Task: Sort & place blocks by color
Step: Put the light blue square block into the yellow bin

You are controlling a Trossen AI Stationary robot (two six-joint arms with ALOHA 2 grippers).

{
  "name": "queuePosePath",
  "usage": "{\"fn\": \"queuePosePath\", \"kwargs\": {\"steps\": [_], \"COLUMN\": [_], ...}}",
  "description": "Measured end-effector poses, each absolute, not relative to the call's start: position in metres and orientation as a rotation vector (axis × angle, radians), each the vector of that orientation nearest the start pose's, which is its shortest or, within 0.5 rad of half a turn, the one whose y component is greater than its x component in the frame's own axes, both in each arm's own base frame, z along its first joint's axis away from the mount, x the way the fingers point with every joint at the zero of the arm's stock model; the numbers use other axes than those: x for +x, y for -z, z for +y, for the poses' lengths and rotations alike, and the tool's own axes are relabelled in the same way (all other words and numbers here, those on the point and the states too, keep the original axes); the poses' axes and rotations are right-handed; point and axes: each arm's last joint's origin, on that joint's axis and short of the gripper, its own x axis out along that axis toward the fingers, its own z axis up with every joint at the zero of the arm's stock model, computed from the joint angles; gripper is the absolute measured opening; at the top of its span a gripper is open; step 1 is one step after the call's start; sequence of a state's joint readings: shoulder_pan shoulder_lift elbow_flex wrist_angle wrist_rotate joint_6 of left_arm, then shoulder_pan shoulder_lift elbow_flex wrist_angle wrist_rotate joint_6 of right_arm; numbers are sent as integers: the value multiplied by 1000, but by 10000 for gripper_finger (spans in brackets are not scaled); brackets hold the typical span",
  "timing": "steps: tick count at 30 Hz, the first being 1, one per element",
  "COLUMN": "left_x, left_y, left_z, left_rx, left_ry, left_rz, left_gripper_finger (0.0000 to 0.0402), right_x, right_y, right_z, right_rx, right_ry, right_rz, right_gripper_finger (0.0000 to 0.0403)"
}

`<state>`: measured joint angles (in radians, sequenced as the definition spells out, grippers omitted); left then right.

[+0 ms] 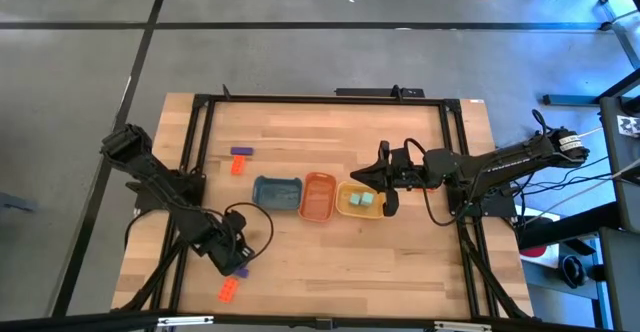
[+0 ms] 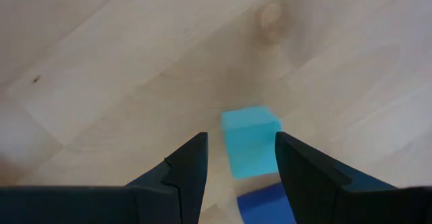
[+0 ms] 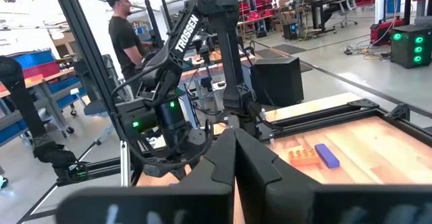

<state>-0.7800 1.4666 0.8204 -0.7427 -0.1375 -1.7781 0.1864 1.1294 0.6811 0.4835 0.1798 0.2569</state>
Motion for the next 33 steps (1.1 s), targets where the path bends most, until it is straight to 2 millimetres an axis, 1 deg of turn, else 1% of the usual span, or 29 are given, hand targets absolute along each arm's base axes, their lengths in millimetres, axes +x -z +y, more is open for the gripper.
{"fn": "queuePosePath", "kwargs": {"steps": [5, 9, 19, 25, 33], "left_x": [178, 178, 181, 180, 182], "left_y": [-172, -172, -172, -172, -173], "left_z": [-165, -166, -168, -167, -168], "left_rx": [-916, -930, -994, -986, -1021], "left_ry": [-672, -669, -680, -689, -691], "left_rz": [1249, 1266, 1223, 1214, 1194], "left_gripper_finger": [165, 165, 165, 165, 165], "right_x": [247, 247, 247, 247, 247], "right_y": [-293, -293, -293, -293, -293], "right_z": [41, 41, 41, 41, 41], "right_rx": [263, 263, 261, 259, 259], "right_ry": [-11, -11, -11, -11, -11], "right_rz": [-34, -34, -32, -31, -30], "right_gripper_finger": [5, 5, 5, 5, 5]}}
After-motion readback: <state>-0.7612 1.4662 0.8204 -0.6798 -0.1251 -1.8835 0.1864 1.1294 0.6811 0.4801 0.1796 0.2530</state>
